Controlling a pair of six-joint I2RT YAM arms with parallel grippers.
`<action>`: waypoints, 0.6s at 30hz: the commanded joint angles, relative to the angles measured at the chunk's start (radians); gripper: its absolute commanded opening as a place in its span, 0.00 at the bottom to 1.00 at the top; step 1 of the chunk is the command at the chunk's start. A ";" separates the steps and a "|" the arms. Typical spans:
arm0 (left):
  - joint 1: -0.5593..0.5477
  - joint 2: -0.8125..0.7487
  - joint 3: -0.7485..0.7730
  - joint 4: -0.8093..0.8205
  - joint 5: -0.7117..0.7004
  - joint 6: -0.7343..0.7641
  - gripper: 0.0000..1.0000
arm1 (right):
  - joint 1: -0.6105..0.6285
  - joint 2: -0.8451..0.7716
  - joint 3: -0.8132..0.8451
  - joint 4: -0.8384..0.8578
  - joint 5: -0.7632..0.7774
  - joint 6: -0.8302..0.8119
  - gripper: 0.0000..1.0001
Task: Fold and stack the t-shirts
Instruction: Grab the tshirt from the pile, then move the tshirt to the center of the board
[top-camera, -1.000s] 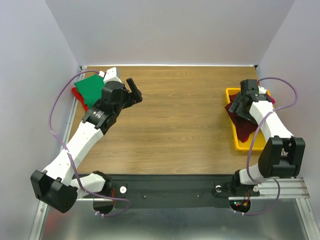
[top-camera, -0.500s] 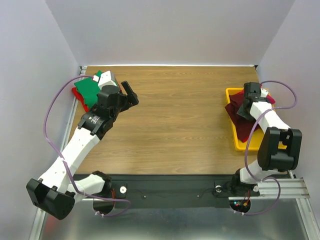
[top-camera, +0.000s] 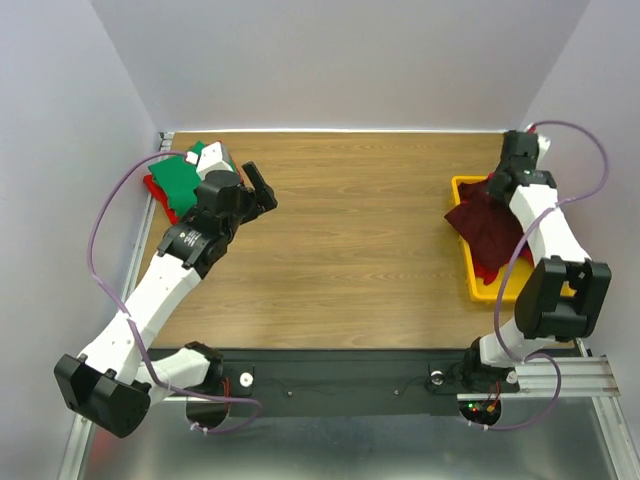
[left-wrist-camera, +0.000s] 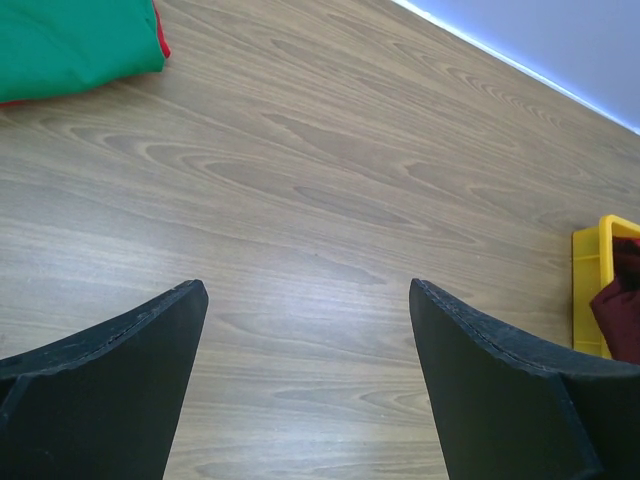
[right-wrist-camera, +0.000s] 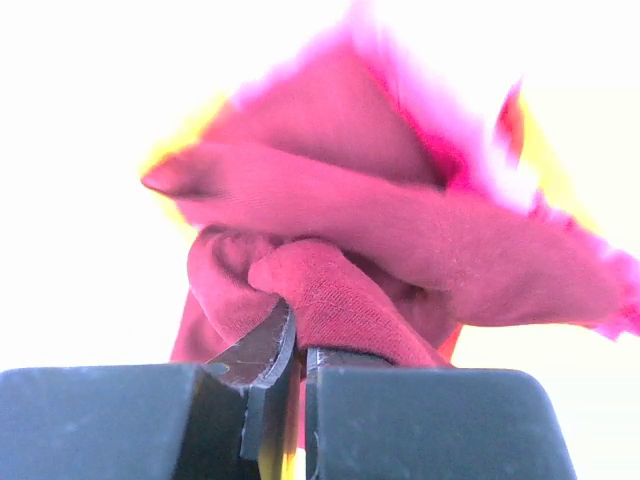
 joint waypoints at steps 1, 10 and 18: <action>-0.003 0.030 0.012 0.031 -0.016 0.017 0.94 | -0.009 -0.116 0.183 0.049 -0.009 -0.060 0.00; -0.003 0.098 0.033 0.082 0.030 0.018 0.94 | -0.009 -0.091 0.535 0.033 -0.274 -0.020 0.00; -0.003 0.142 0.055 0.085 0.041 0.035 0.94 | 0.031 0.077 0.872 0.029 -0.843 0.079 0.00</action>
